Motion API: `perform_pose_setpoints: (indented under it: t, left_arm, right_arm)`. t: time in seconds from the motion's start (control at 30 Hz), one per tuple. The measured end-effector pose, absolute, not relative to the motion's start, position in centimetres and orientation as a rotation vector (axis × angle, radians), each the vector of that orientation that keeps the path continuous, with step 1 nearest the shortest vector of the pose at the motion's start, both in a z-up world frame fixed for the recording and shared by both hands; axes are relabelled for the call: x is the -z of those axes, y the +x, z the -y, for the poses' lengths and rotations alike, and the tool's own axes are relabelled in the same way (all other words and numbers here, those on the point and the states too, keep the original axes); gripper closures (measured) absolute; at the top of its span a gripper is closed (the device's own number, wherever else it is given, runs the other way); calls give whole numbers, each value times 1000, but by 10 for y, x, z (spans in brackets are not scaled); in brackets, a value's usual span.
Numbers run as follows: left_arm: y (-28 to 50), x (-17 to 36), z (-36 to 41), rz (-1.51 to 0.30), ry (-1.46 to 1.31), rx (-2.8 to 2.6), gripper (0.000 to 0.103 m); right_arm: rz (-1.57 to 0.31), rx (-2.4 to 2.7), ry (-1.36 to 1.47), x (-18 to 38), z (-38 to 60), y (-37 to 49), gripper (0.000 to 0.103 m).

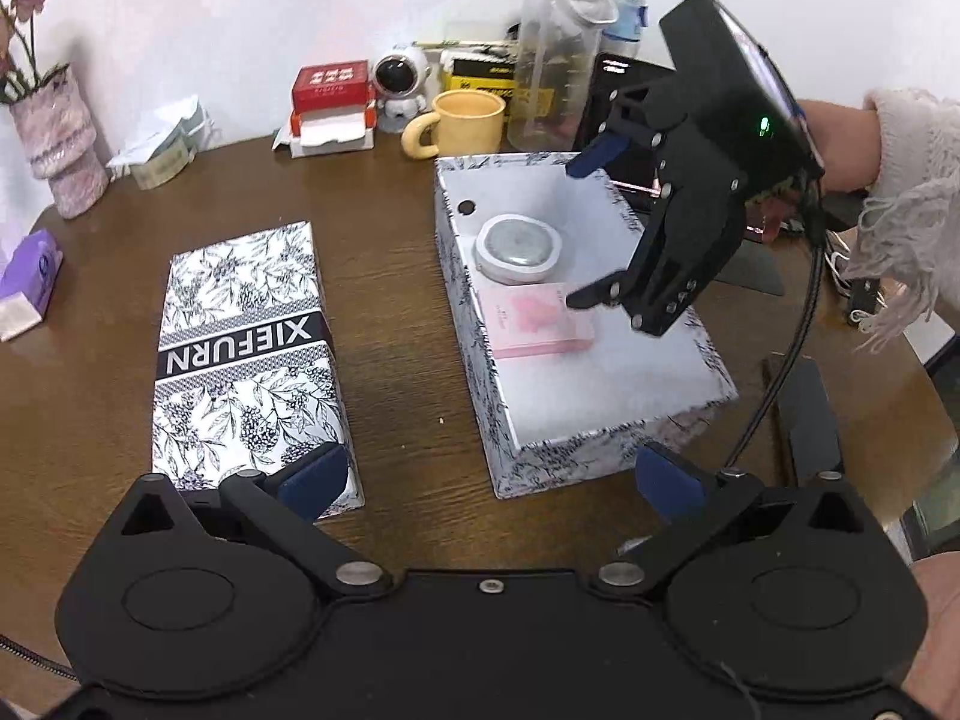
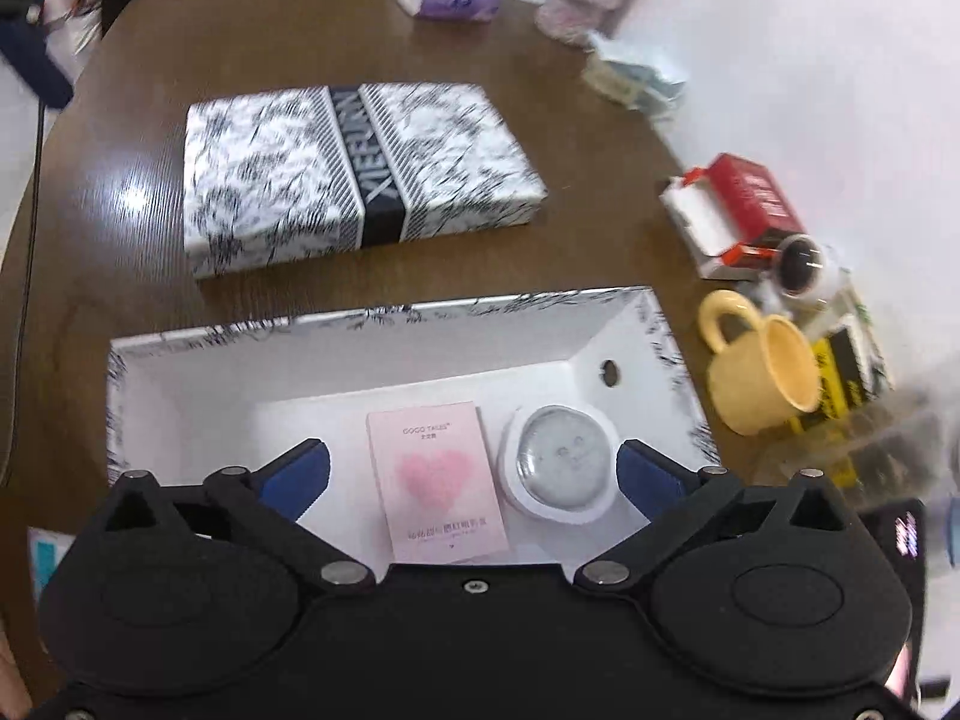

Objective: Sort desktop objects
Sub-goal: 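Withdraw the right gripper from the box while moving the left gripper toward the floss box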

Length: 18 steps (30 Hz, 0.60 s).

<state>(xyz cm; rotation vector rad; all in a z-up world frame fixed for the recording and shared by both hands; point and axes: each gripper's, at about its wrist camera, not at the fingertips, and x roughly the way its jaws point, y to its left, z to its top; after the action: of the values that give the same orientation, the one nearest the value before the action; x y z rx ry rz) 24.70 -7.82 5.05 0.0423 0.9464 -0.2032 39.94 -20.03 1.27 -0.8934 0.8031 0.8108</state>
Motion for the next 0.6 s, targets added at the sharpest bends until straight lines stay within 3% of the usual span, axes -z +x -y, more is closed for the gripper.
perform_pose_setpoints:
  t: [0.2,0.6]
  left_arm:
    - [227,-54,83,-931,100,267,0]
    - [182,-50,105,-922,243,453,0]
  right_arm:
    - [-777,-710,-792,-44,214,363,0]
    - [-820,-552,-681,-49,241,258,0]
